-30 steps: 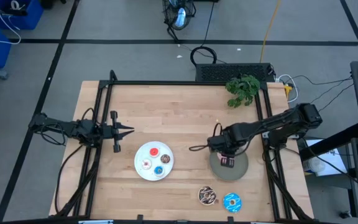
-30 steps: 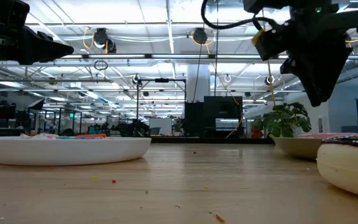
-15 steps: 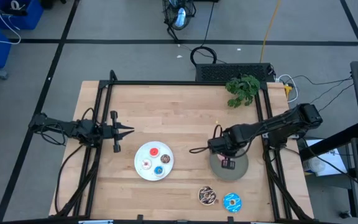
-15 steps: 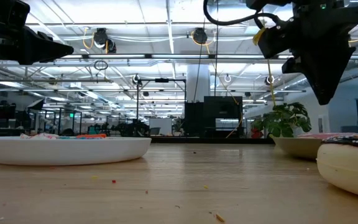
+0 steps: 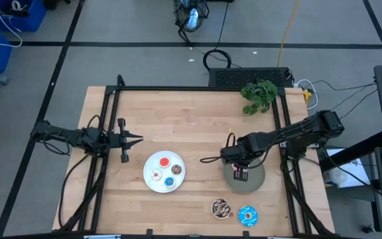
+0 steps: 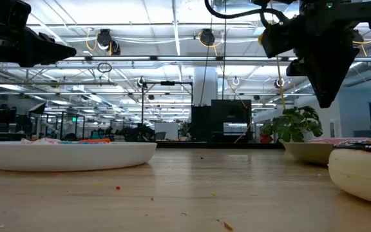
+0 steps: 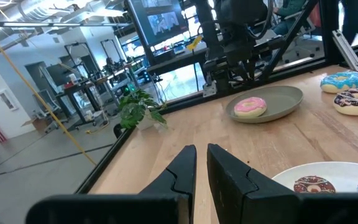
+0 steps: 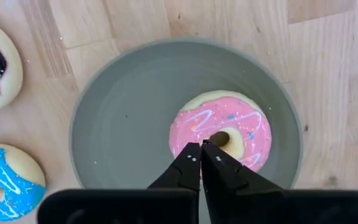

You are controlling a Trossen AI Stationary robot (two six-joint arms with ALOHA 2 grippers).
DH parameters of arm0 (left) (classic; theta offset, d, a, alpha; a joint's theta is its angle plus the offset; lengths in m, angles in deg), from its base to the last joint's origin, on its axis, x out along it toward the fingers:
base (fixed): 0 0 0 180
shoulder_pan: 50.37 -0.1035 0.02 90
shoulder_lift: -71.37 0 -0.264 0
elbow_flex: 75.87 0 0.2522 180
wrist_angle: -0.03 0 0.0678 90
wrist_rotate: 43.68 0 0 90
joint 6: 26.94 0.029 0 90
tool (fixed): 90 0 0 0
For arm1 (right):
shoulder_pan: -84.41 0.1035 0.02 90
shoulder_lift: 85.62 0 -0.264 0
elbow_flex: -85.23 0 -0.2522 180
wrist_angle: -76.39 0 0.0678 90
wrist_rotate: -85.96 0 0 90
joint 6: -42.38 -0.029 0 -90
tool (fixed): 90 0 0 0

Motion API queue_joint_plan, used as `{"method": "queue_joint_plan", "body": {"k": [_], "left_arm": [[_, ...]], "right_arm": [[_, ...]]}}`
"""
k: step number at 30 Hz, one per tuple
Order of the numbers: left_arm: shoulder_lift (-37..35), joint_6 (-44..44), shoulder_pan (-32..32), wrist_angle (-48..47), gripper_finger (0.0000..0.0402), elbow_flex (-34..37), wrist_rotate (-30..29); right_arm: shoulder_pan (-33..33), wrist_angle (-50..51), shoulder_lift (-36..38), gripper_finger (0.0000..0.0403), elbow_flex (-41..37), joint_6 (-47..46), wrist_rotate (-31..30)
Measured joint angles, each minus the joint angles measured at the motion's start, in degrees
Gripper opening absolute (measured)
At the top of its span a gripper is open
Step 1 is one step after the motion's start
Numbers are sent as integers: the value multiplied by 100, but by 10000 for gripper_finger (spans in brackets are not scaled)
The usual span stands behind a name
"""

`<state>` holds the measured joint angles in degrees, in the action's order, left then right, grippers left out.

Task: Pick & Place donuts
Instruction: Put the large blue donut on the gray plate

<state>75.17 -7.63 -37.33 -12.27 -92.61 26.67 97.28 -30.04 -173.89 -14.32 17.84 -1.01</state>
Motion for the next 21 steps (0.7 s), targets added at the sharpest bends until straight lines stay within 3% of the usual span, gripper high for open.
{"method": "queue_joint_plan", "body": {"k": [5,16,21], "left_arm": [[0,0,1,0,47,0,-1],[1,-3,0,0,47,0,1],[1,-4,1,0,47,0,-1]], "right_arm": [[0,-4,0,1,0,16,114],[150,-849,0,0,-2,425,1631],[305,-1049,-2,0,-2,693,1663]]}}
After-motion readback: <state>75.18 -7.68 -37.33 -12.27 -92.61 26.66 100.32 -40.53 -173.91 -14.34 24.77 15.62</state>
